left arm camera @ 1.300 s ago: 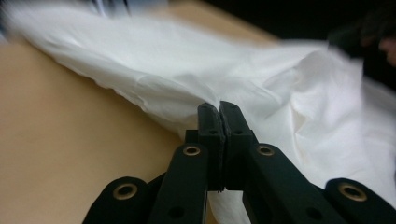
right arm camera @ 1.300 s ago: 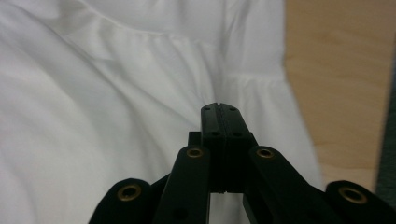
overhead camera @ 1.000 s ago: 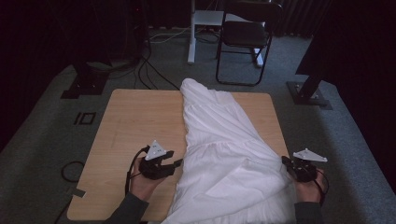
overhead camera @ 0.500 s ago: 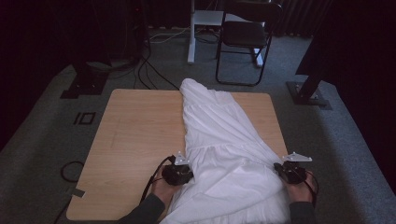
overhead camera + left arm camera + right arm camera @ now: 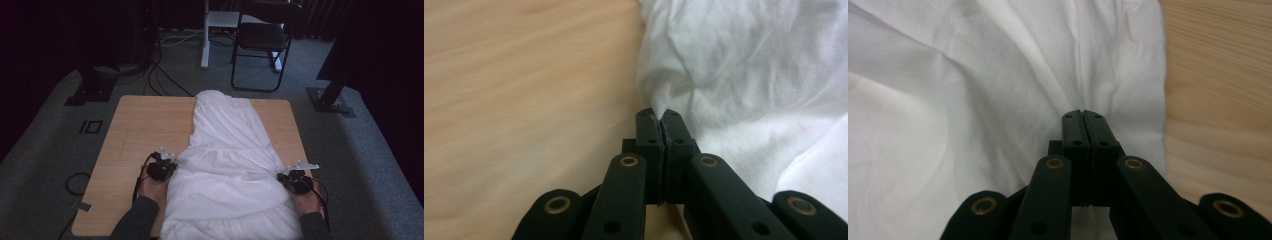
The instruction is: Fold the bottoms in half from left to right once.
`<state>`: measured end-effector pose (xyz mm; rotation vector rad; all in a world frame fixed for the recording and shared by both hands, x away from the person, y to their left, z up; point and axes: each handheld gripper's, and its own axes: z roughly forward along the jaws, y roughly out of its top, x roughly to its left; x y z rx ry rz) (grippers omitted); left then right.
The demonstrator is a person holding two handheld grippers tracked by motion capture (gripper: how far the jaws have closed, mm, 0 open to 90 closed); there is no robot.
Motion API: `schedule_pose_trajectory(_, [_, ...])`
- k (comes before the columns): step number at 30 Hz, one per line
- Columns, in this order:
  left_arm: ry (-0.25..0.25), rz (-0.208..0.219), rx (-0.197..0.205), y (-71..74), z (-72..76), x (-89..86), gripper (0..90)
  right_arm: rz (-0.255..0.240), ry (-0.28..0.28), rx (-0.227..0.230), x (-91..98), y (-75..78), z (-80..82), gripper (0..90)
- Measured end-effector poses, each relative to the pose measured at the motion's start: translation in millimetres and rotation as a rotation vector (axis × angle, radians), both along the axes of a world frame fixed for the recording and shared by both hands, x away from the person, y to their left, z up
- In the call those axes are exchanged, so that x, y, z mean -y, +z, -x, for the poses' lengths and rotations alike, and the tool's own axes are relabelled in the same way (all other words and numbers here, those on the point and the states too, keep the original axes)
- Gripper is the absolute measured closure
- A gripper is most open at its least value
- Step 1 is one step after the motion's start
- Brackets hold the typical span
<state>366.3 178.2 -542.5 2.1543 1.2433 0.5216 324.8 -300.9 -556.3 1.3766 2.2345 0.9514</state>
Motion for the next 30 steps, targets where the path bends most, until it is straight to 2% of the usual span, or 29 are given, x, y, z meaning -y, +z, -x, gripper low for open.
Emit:
schedule_pose_trajectory(2, [0.043,-0.009,0.004,0.8,-8.6,-10.5,89.1,-0.012,0.016,-0.005,-10.2,0.0,-5.9,88.8])
schedule_pose_trajectory(7, [0.148,-0.015,0.011,3.8,-33.0,-37.9,89.0,0.049,0.053,0.008,-42.6,3.2,-29.0,89.0])
schedule_pose_trajectory(8, [0.176,0.002,0.017,4.6,-37.8,-44.3,89.0,0.059,0.059,0.012,-48.4,3.7,-35.6,89.1])
schedule_pose_trajectory(10, [0.211,0.004,0.016,5.2,-47.5,-52.9,89.0,0.070,0.059,0.019,-57.7,4.4,-50.1,89.2])
schedule_pose_trajectory(13, [0.217,0.029,0.027,9.8,-56.4,-57.9,88.6,0.088,0.016,0.034,-63.3,4.7,-71.9,89.4])
schedule_pose_trajectory(15, [0.182,0.048,0.046,14.0,-57.5,-55.2,86.6,0.088,-0.029,0.034,-61.9,5.0,-84.5,89.4])
schedule_pose_trajectory(16, [0.165,0.049,0.053,16.3,-56.3,-53.7,82.5,0.104,-0.047,0.036,-61.3,5.5,-89.5,89.3])
schedule_pose_trajectory(17, [0.160,0.045,0.055,18.8,-53.8,-52.4,76.2,0.116,-0.058,0.032,-60.3,6.5,-93.3,88.3])
schedule_pose_trajectory(19, [0.138,0.069,0.054,24.6,-44.4,-52.5,64.4,0.115,-0.075,0.029,-57.6,10.5,-95.2,76.2])
schedule_pose_trajectory(20, [0.126,0.074,0.059,27.8,-37.2,-52.9,61.0,0.103,-0.080,0.040,-55.9,14.1,-93.1,70.5])
schedule_pose_trajectory(22, [0.100,0.070,0.067,33.7,-21.5,-53.6,55.8,0.045,-0.064,0.075,-53.3,23.6,-84.1,64.1])
schedule_pose_trajectory(23, [0.087,0.074,0.075,36.6,-12.6,-54.3,54.3,0.021,-0.048,0.088,-54.1,28.2,-78.8,62.0])
schedule_pose_trajectory(24, [0.087,0.074,0.075,36.6,-12.6,-54.3,53.4,0.011,-0.022,0.098,-56.2,32.3,-74.3,60.2])
schedule_pose_trajectory(25, [0.053,0.059,0.087,41.0,4.8,-55.1,51.6,0.001,0.009,0.107,-59.6,35.6,-70.3,58.3])
schedule_pose_trajectory(26, [0.044,0.045,0.096,42.9,13.9,-55.9,50.4,-0.014,0.046,0.110,-63.7,38.0,-67.1,57.6])
schedule_pose_trajectory(27, [0.041,0.051,0.101,43.3,22.8,-56.9,49.9,-0.024,0.076,0.113,-68.5,39.8,-64.5,56.4])
schedule_pose_trajectory(28, [0.026,0.060,0.094,42.8,30.8,-57.7,49.4,-0.032,0.104,0.113,-73.6,40.6,-63.0,55.4])
schedule_pose_trajectory(30, [0.013,0.050,0.094,39.2,47.2,-58.8,47.3,-0.033,0.151,0.111,-84.5,39.8,-63.5,53.2])
